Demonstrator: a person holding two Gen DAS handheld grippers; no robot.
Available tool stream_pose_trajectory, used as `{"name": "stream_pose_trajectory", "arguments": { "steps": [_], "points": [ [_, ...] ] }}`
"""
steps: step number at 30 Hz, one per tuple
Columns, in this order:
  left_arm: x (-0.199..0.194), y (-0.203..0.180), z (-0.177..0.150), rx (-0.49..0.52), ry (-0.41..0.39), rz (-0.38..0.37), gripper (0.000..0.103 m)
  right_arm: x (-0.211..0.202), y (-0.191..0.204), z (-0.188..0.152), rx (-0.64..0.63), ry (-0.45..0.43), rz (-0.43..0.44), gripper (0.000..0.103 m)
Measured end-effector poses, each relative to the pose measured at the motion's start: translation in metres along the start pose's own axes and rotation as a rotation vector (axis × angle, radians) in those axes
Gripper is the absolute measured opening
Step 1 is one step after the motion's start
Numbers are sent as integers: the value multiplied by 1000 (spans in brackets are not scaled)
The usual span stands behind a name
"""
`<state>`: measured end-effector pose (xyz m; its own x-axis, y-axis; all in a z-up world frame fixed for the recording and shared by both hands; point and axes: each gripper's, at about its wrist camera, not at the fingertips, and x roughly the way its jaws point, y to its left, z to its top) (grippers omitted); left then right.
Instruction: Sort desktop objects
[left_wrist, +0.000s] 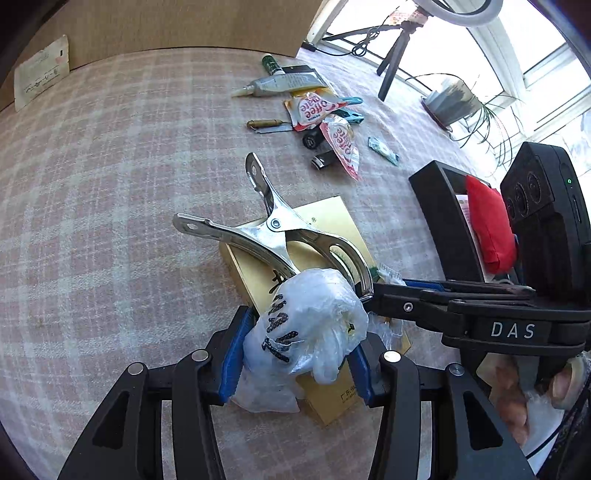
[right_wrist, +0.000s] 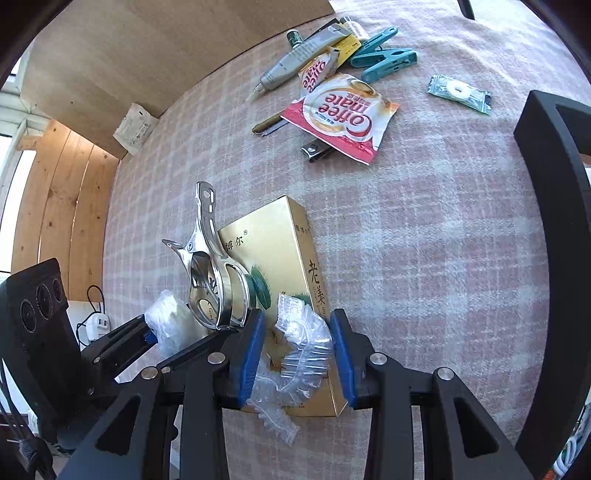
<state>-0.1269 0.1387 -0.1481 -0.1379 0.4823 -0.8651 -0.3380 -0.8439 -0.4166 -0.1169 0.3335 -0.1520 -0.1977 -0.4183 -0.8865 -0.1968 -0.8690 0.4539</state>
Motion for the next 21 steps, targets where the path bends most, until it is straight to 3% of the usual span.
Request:
{"name": "stream_pose_trajectory", "arguments": {
  "steps": [2, 7, 14, 21],
  "points": [
    [-3, -4, -2, -3, 7, -30, 51, -6, -5, -5, 6, -2, -12, 33],
    [-25, -2, -13, 11, -29, 0, 53, -34, 3, -5, -44, -101, -98, 34],
    [-29, 9, -23, -34, -40, 4, 51, -28, 47, 7, -218, -105, -80, 34],
    [-34, 8, -25, -60, -94, 27, 27, 4, 62, 22, -297, -19, -116, 33]
  ]
}}
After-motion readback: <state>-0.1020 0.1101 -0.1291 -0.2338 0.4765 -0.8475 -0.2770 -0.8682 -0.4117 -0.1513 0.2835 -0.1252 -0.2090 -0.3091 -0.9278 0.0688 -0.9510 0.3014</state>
